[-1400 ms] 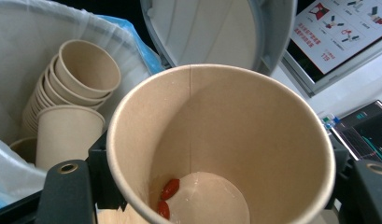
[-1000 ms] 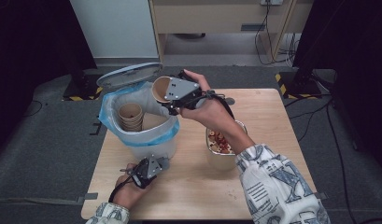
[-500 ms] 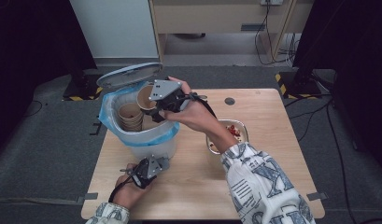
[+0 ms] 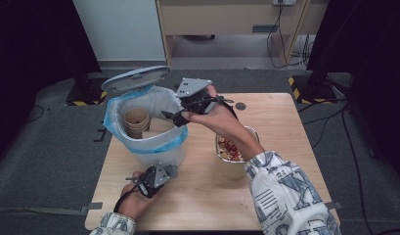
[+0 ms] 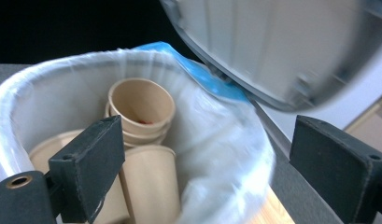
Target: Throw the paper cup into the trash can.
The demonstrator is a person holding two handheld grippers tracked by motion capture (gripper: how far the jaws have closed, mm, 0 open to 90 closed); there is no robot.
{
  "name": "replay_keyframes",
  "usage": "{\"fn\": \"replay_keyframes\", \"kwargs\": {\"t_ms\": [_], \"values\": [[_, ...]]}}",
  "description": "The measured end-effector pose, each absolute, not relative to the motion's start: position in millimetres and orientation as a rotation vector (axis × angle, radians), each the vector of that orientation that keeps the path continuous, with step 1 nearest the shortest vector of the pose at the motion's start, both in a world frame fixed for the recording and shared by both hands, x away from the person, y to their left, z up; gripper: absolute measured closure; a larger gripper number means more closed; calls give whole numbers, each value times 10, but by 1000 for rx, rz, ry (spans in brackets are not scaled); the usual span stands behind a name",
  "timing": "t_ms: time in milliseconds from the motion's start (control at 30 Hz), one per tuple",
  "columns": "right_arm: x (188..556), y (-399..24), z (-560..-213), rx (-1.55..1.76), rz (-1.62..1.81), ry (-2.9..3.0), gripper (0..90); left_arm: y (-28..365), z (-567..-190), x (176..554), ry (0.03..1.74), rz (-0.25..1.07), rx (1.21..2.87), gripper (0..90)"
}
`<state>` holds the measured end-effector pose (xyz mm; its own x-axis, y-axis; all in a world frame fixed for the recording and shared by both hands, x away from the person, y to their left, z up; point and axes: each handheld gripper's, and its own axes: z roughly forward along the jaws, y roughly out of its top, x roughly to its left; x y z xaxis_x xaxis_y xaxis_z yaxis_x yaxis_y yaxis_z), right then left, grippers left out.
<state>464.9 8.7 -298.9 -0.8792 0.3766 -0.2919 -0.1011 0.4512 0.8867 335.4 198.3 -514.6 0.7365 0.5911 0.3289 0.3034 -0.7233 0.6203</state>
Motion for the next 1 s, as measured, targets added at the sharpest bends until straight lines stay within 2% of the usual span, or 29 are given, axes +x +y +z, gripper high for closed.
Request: {"fn": "replay_keyframes", "kwargs": {"t_ms": [367,433,533,667,1000], "values": [[4724,-291,-3052,365,1365,2257,101,1995,-5143,3355,676,706,2391,881],[4732,-351,-3063,377,1356,2255,100,2020,-5128,3352,697,708,2369,826],[4751,-510,-3095,412,1343,2243,101,2063,-5085,3317,729,708,2337,682],[4783,-737,-3158,465,1319,2228,100,2117,-5039,3230,749,679,2302,580],[4822,-1161,-3292,558,1264,2203,100,2167,-4967,3122,770,657,2241,560]]}}
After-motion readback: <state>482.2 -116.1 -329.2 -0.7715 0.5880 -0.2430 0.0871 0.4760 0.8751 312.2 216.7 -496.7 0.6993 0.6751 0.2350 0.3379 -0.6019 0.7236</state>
